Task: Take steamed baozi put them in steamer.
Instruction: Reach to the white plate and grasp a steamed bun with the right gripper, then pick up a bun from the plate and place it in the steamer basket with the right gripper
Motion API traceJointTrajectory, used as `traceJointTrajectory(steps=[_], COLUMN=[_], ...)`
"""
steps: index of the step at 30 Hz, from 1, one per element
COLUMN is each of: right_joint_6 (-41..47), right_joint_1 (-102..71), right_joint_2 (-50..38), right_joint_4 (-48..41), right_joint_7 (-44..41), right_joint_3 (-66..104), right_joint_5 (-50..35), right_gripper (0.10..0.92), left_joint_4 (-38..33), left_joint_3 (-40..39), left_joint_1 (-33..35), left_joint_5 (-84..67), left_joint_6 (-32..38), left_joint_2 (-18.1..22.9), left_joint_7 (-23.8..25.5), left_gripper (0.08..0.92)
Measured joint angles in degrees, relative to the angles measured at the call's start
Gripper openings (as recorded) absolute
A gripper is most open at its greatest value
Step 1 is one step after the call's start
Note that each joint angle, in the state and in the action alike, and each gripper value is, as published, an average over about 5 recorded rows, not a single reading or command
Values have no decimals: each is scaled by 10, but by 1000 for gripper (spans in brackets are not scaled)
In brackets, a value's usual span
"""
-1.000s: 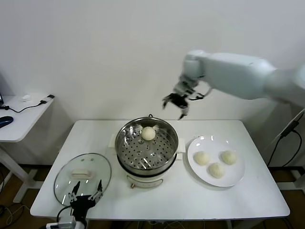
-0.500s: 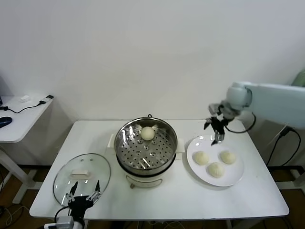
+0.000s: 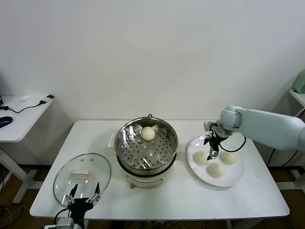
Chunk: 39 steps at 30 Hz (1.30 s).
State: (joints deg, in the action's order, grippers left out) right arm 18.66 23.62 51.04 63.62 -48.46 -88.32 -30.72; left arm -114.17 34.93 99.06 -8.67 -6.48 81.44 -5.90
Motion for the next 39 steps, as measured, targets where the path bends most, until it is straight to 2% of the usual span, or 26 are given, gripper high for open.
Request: traceJointTrajectory(steps=[8,11,15,18,25,32,39], right_joint_6=[8,8,6,2,-10,-18,-9], right_joint_1=[-42,-54,-62,-64,-40,65,214], right_joint_2=[12,16,17,15,4,2,29], right_joint_4=[-28,-35,-39,-39,-25,13,69], right_joint_7=[8,11,12,10,-7,-33,-41], right_joint_3=[29,38,50,55,51,-3,-60], right_joint_5=[15,21,30,37,36,-12,-115], right_gripper=[821,785,683,639,620,619,619], left_joint_4=[1,1,-1,-3,-11,-19,-23], left_joint_3=[-2,-3,-3,-2,-5,-10,-16], left_joint_1=[0,-1,-1,1,7,10,4], left_joint_5=[1,1,2,4,9,14,17], left_joint_6=[0,0,0,0,1,1,0], left_joint_2=[0,0,0,0,4,5,4], left_joint_7=[0,0,-1,-2,-2,-1,0], left_gripper=[823,823,823,823,823,823,823])
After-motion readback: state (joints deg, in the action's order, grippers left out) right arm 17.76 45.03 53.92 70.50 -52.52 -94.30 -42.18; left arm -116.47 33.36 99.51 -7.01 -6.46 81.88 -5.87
